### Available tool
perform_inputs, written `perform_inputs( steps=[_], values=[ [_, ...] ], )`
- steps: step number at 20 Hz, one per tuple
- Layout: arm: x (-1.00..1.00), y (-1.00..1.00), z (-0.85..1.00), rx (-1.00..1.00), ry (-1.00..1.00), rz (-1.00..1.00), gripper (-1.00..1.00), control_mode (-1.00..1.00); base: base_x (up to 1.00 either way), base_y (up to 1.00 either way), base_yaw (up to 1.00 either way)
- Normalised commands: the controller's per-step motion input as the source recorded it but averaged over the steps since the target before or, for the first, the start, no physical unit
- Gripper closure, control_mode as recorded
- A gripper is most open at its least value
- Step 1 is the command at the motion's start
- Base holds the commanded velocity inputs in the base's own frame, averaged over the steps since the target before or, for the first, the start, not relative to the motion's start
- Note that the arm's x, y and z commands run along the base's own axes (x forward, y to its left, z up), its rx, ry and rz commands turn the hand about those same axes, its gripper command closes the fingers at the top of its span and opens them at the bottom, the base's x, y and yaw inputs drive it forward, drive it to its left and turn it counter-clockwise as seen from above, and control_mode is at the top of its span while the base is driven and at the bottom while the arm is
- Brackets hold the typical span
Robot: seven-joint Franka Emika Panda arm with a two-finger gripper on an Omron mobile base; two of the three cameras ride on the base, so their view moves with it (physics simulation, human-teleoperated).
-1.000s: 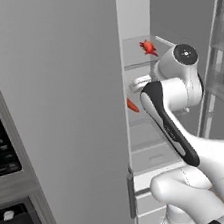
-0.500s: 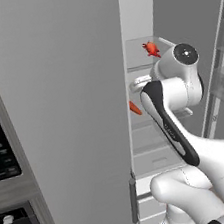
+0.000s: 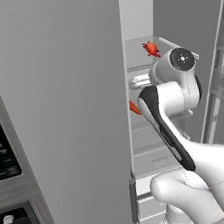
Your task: Open the fridge, remove the pear, carrot, and fish, and place them on any counter.
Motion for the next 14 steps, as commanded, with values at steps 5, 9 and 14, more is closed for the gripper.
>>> perform_inputs(
  steps=[5,9,14],
  values=[
    [0.05,-0.08,0.16,0.0,0.0,-0.13,-1.0,-1.0,0.0,0.0,0.0],
    [0.23,-0.39,0.31,0.0,0.0,-0.02,-1.0,-1.0,0.0,0.0,0.0],
    [0.17,-0.53,0.32,0.0,0.07,0.0,-1.0,-1.0,0.0,0.0,0.0]
  ],
)
